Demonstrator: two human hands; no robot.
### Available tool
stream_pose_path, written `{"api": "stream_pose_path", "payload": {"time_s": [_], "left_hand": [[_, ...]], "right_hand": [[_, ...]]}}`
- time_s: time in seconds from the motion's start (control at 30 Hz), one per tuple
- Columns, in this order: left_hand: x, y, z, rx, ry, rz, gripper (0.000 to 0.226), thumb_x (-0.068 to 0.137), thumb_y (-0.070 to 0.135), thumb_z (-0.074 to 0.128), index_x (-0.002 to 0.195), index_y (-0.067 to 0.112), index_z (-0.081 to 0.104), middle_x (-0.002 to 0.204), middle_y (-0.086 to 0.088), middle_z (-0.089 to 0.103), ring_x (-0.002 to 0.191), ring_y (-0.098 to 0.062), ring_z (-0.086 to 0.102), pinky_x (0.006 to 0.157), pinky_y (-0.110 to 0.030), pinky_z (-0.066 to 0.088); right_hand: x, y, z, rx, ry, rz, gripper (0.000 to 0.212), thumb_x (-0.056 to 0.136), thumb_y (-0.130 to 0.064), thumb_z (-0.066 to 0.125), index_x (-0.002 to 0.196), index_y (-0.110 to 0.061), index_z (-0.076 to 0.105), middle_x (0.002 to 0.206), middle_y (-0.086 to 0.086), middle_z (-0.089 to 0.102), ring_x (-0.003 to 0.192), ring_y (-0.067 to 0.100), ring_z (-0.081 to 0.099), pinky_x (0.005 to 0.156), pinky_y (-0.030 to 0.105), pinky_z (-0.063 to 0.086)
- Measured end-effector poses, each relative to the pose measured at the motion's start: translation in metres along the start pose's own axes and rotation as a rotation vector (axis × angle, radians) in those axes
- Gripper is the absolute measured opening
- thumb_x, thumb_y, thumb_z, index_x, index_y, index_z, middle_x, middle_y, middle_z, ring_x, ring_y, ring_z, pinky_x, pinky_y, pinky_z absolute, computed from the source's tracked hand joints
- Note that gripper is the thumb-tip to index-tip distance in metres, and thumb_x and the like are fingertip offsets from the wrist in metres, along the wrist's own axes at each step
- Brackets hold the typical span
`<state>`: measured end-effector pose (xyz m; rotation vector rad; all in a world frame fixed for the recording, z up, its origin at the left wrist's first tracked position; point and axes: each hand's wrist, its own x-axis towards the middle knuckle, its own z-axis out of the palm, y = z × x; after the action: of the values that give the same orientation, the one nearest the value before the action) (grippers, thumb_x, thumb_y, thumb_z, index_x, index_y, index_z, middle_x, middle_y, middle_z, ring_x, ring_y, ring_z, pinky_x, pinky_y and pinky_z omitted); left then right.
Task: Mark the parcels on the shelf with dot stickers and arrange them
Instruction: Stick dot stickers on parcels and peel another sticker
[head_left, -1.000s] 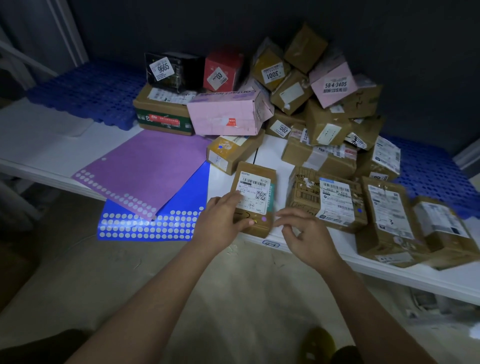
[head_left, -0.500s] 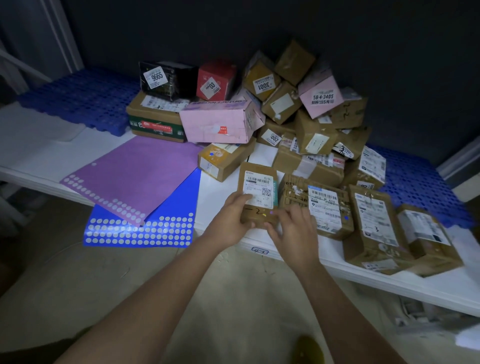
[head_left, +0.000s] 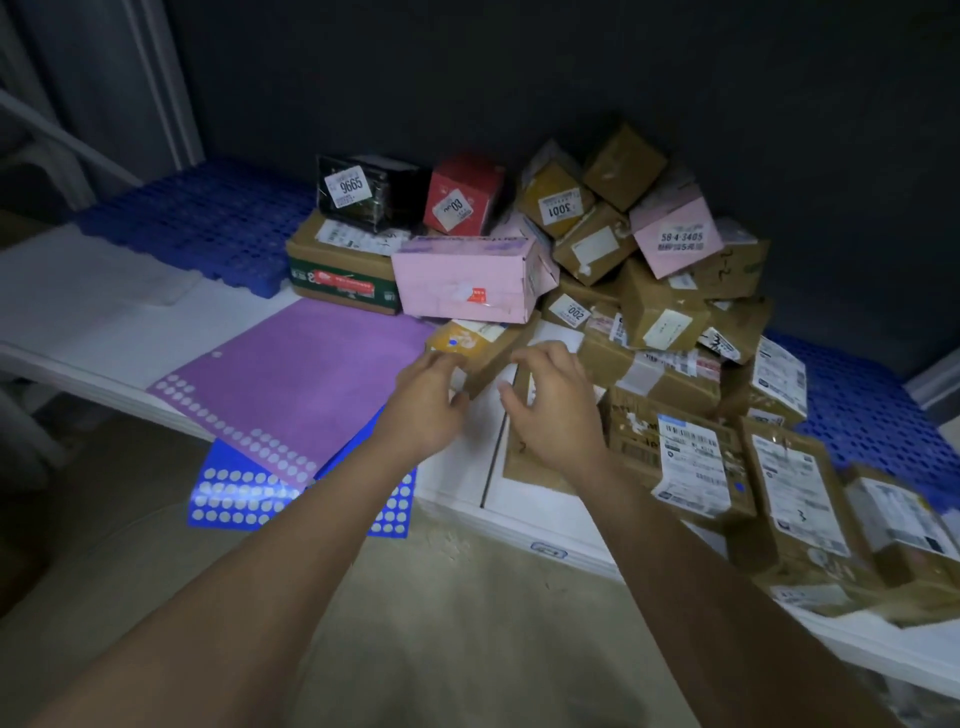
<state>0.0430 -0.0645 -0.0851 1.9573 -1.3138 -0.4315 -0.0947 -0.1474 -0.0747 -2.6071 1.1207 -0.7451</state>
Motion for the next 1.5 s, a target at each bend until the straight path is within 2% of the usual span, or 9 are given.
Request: {"api": "stream_pose_path", "payload": {"time_s": [0.1, 0.27, 0.43, 0.6, 0.8, 0.97, 1.1, 1.37, 1.5], "left_hand": [[0.02, -0.008, -0.014, 0.017, 0.013, -0.052, 0.047, 0.089, 0.01, 0.055, 0.135, 0.011, 0.047, 0.138, -0.014, 0.045, 0.128, -0.033, 0.041, 0.104, -0.035, 0.035], [0.045, -0.021, -0.016, 0.038, -0.03, -0.095, 0.047, 0.088, 0.015, 0.055, 0.134, 0.016, 0.048, 0.138, -0.01, 0.046, 0.129, -0.03, 0.038, 0.105, -0.04, 0.037], [0.057, -0.031, -0.014, 0.017, -0.045, -0.093, 0.043, 0.089, 0.017, 0.054, 0.132, 0.019, 0.049, 0.136, -0.008, 0.046, 0.129, -0.03, 0.037, 0.104, -0.04, 0.038], [0.063, -0.026, -0.017, -0.028, 0.017, -0.131, 0.047, 0.093, 0.018, 0.051, 0.139, 0.014, 0.041, 0.14, -0.013, 0.04, 0.131, -0.034, 0.035, 0.104, -0.04, 0.036], [0.044, 0.0, -0.026, -0.531, 0.202, -0.284, 0.08, 0.086, 0.058, 0.053, 0.146, 0.012, 0.026, 0.148, -0.009, 0.031, 0.135, -0.026, 0.035, 0.11, -0.043, 0.033], [-0.005, 0.02, -0.053, -0.82, -0.009, -0.449, 0.083, 0.077, 0.081, 0.039, 0.141, 0.029, 0.034, 0.142, 0.001, 0.044, 0.125, -0.025, 0.047, 0.091, -0.045, 0.051], [-0.045, 0.023, -0.072, -0.897, -0.113, -0.374, 0.066, 0.078, 0.074, 0.049, 0.129, 0.032, 0.051, 0.13, 0.004, 0.055, 0.119, -0.019, 0.049, 0.072, -0.034, 0.051], [-0.124, 0.027, -0.12, -0.931, -0.317, -0.354, 0.054, 0.078, 0.075, 0.042, 0.119, 0.042, 0.052, 0.117, 0.002, 0.063, 0.097, -0.027, 0.066, 0.085, -0.045, 0.053], [-0.137, 0.025, -0.135, -0.933, -0.14, -0.314, 0.031, 0.094, 0.041, 0.051, 0.124, 0.034, 0.046, 0.111, -0.003, 0.063, 0.083, -0.028, 0.066, 0.089, -0.046, 0.052]], "right_hand": [[0.039, -0.015, 0.005, 0.179, 0.003, 0.152, 0.059, 0.086, -0.037, 0.065, 0.137, -0.016, 0.044, 0.135, 0.01, 0.042, 0.126, 0.03, 0.039, 0.1, 0.04, 0.039], [0.109, -0.022, 0.011, 0.774, 0.054, 0.846, 0.089, 0.083, -0.062, 0.058, 0.151, -0.023, 0.016, 0.156, 0.01, 0.02, 0.138, 0.033, 0.028, 0.106, 0.044, 0.031], [0.141, -0.004, 0.038, 0.951, 0.028, 1.022, 0.097, 0.066, -0.071, 0.06, 0.143, -0.022, 0.027, 0.139, 0.01, 0.047, 0.12, 0.033, 0.049, 0.097, 0.047, 0.043], [0.131, 0.005, 0.032, 1.156, 0.082, 0.947, 0.071, 0.068, -0.056, 0.057, 0.13, -0.022, 0.049, 0.1, 0.001, 0.072, 0.085, 0.018, 0.07, 0.056, 0.025, 0.052], [0.04, -0.011, -0.008, 1.3, 0.166, 0.799, 0.069, 0.074, -0.044, 0.064, 0.135, -0.022, 0.045, 0.119, -0.001, 0.066, 0.107, 0.013, 0.064, 0.093, 0.03, 0.051], [-0.041, -0.027, -0.055, 1.434, 0.112, 0.741, 0.018, 0.093, -0.029, 0.05, 0.108, -0.022, 0.06, 0.109, 0.0, 0.064, 0.108, 0.017, 0.06, 0.092, 0.029, 0.051], [-0.084, -0.04, -0.076, 1.455, -0.019, 0.645, 0.049, 0.069, -0.012, 0.052, 0.119, -0.014, 0.05, 0.104, 0.003, 0.065, 0.093, 0.017, 0.065, 0.091, 0.034, 0.051], [-0.127, -0.073, -0.122, 0.97, -0.171, 0.292, 0.092, 0.074, 0.02, 0.062, 0.135, -0.04, 0.029, 0.132, -0.02, 0.041, 0.11, 0.01, 0.056, 0.063, 0.02, 0.052], [-0.121, -0.082, -0.127, 1.064, -0.368, 0.287, 0.088, 0.077, -0.009, 0.072, 0.142, -0.049, 0.027, 0.145, -0.016, 0.039, 0.116, 0.016, 0.06, 0.086, 0.04, 0.054]]}}
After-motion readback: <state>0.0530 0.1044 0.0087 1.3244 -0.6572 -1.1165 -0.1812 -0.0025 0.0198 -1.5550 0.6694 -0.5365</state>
